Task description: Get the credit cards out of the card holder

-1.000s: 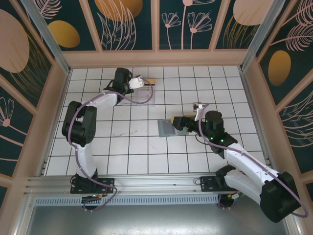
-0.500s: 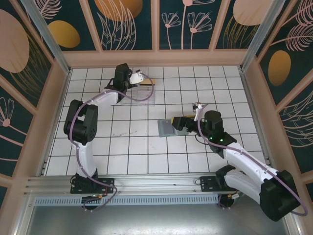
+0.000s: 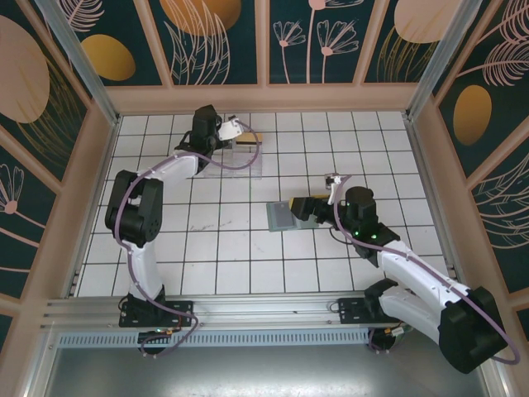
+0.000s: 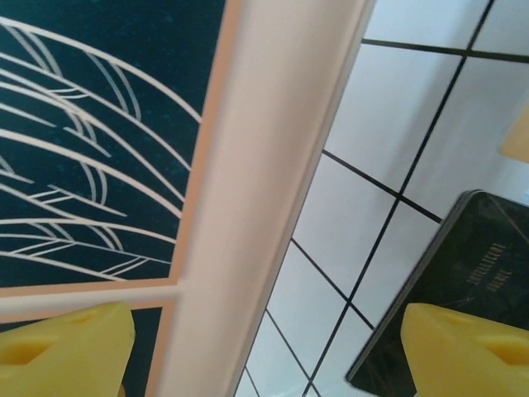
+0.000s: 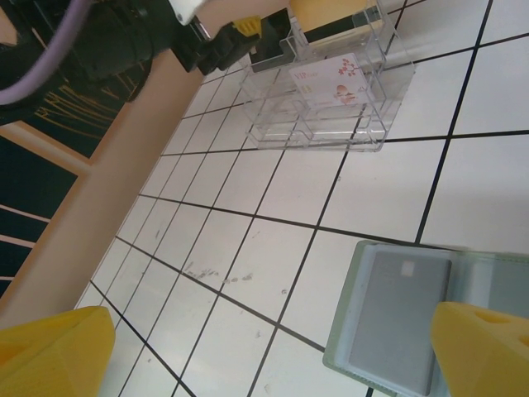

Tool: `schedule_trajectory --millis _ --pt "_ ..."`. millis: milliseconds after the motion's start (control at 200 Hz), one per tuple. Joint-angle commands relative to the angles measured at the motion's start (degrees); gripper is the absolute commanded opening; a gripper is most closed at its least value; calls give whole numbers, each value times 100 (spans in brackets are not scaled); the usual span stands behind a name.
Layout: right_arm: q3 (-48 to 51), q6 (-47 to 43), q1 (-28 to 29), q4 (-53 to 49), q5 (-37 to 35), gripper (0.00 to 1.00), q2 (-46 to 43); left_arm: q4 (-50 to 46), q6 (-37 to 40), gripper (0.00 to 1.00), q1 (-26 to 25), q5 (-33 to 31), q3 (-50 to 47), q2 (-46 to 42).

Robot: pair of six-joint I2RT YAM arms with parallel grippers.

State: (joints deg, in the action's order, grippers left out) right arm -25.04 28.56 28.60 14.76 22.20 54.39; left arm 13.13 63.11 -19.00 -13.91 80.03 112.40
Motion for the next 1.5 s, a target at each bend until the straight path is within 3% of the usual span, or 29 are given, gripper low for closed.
schedule_trajectory --millis 0,155,190,350,535,746,871,946,1056,1156,1281,1491 --pt "-151 -66 -1 181 33 99 1 27 -533 85 57 38 -78 -582" --pt "-203 -78 3 80 -13 99 3 220 -1488 92 57 -170 -384 -1153" --pt "-204 -87 5 75 -20 99 5 281 -1807 97 63 -253 -443 -1302" --pt "-247 -121 22 -21 -151 99 41 570 -3565 99 55 -772 -749 -2015" --pt "-325 -127 92 -270 -576 99 79 -257 -5447 99 57 -1609 -568 -2556" --pt "-476 -96 128 -728 -1107 98 310 -1575 -7287 99 59 -349 -628 -3296" --pt "-399 1 128 -810 -1239 83 456 -1213 -8445 92 60 587 -1626 -4082" --pt "-329 1 120 -820 -1338 69 576 -859 -9069 79 59 1009 -2334 -4496" --pt "-368 42 23 -999 -1546 38 917 -852 -9961 63 19 1358 -3026 -4772" --pt "-410 104 -220 -1055 -1504 33 1315 -913 -10386 57 -192 1643 -3407 -4789" --pt "-438 137 -522 -961 -1420 25 1826 -822 -10842 54 -772 1450 -3802 -4713" --pt "-674 71 -679 -872 -1494 28 2593 -126 -11373 54 -1269 1590 -4475 -4568"
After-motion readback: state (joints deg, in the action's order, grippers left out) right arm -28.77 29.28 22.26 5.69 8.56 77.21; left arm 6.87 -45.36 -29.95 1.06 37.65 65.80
